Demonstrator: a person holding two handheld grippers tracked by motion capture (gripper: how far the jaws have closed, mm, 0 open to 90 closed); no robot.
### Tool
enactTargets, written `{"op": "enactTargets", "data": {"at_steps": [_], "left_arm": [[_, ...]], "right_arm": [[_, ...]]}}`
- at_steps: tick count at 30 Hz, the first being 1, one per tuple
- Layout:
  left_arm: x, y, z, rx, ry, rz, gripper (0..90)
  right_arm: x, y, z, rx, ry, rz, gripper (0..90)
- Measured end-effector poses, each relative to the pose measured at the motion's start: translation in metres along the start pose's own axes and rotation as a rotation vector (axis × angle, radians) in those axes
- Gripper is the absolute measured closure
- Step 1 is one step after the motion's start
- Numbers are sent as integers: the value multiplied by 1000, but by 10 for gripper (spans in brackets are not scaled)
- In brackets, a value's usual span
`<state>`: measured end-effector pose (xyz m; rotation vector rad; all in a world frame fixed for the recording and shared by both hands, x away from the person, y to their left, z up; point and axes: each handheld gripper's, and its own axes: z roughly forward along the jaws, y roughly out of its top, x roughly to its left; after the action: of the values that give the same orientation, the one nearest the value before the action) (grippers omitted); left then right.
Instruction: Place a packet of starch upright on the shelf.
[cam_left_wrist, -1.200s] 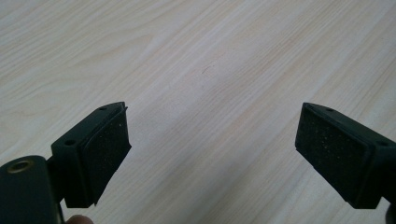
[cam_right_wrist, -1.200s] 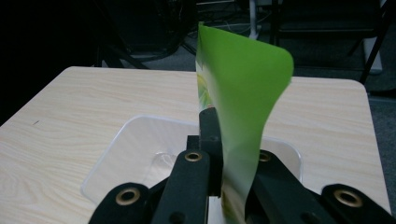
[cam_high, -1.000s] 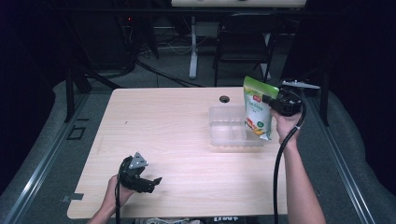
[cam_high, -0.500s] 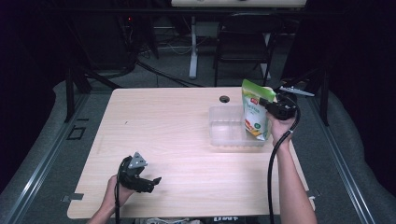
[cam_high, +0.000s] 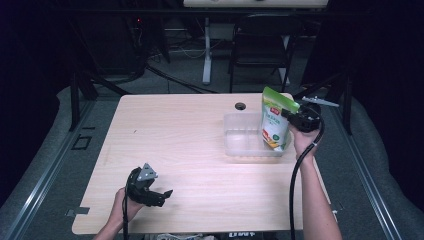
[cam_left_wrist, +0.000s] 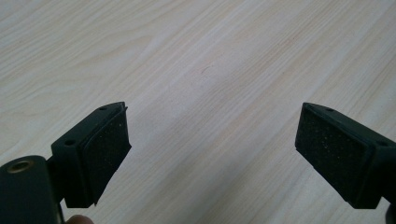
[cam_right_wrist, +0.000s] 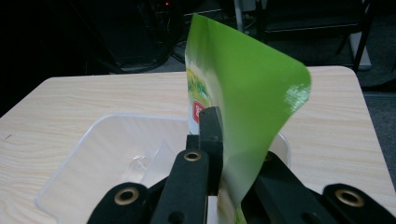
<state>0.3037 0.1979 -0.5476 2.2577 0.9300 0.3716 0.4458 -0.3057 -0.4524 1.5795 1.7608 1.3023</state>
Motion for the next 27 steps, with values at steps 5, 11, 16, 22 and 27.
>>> {"op": "enactTargets", "data": {"at_steps": [5, 11, 16, 22, 27], "left_arm": [[0, 0, 0, 2, 0, 5, 97], [0, 2, 0, 1, -3, 8, 97], [-1, 1, 0, 0, -2, 7, 97], [-1, 0, -3, -3, -2, 6, 97], [-3, 1, -2, -7, 5, 14, 98]], "right_arm": [[-2, -2, -1, 9, -11, -1, 894], [-8, -2, -3, 29, -33, 16, 888], [-14, -4, -5, 42, -51, 32, 881], [-20, -6, -7, 48, -68, 54, 873], [-24, -7, -8, 57, -65, 68, 853]]}}
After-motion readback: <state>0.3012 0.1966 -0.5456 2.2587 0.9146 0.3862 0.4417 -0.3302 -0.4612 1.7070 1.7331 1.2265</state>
